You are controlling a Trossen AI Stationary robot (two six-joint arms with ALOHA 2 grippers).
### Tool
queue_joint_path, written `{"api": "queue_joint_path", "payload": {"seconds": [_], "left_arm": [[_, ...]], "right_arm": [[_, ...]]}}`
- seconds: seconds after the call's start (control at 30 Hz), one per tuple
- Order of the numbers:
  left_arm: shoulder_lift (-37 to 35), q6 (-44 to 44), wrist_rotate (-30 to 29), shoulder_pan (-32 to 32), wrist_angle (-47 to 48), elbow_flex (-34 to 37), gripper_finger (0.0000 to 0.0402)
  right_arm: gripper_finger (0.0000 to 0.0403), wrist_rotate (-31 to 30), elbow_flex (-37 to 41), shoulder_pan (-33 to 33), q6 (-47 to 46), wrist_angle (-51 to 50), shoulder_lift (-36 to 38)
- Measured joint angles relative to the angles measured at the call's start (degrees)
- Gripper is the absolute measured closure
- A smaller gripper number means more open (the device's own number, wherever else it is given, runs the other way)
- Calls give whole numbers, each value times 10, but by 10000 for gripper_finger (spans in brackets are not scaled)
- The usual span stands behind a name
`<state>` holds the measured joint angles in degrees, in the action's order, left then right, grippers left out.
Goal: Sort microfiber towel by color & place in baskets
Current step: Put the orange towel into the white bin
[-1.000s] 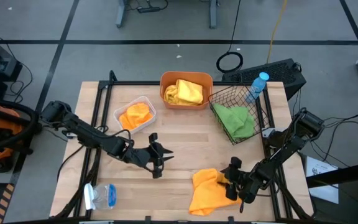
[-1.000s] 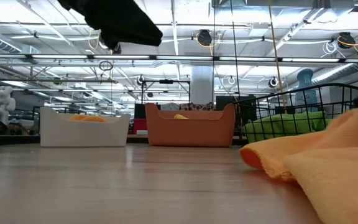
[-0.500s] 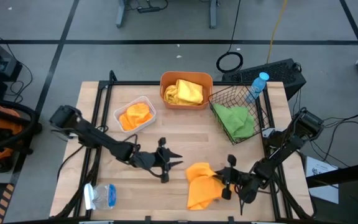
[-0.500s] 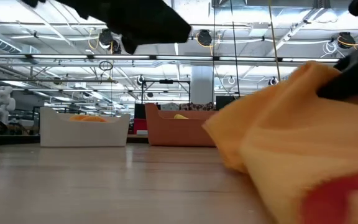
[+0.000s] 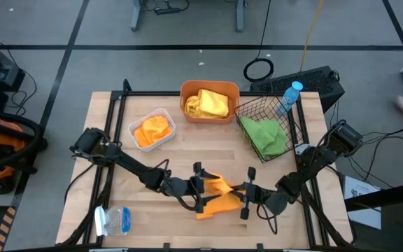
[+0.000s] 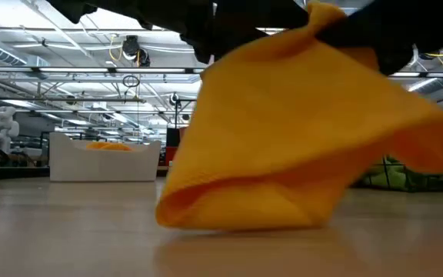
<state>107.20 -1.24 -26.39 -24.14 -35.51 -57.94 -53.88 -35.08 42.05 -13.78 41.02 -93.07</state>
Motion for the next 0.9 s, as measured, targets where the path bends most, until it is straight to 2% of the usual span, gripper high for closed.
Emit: {"api": "queue_joint_path", "payload": {"seconds": [0.17,0.3,0.37,0.47,0.57,0.67,0.7,0.9], "left_arm": [[12,-7,-1,0,22,-19,58],[12,-7,-1,0,31,-21,79],[12,-8,1,0,31,-21,105],[12,-16,17,1,42,-21,173],[7,-29,25,1,61,-21,270],[-12,-29,61,2,86,-21,370],[-21,-21,74,2,95,-21,382],[-53,30,93,1,187,-20,378]], "right_arm": [[400,1,0,-12,68,76,0],[400,2,-1,-16,97,102,0],[400,2,-1,-16,104,110,0],[399,1,-1,-16,106,111,1],[399,1,-1,-11,103,103,8],[390,6,-1,1,89,59,29],[383,18,-1,6,79,35,40],[307,90,-1,41,-27,-152,106]]}}
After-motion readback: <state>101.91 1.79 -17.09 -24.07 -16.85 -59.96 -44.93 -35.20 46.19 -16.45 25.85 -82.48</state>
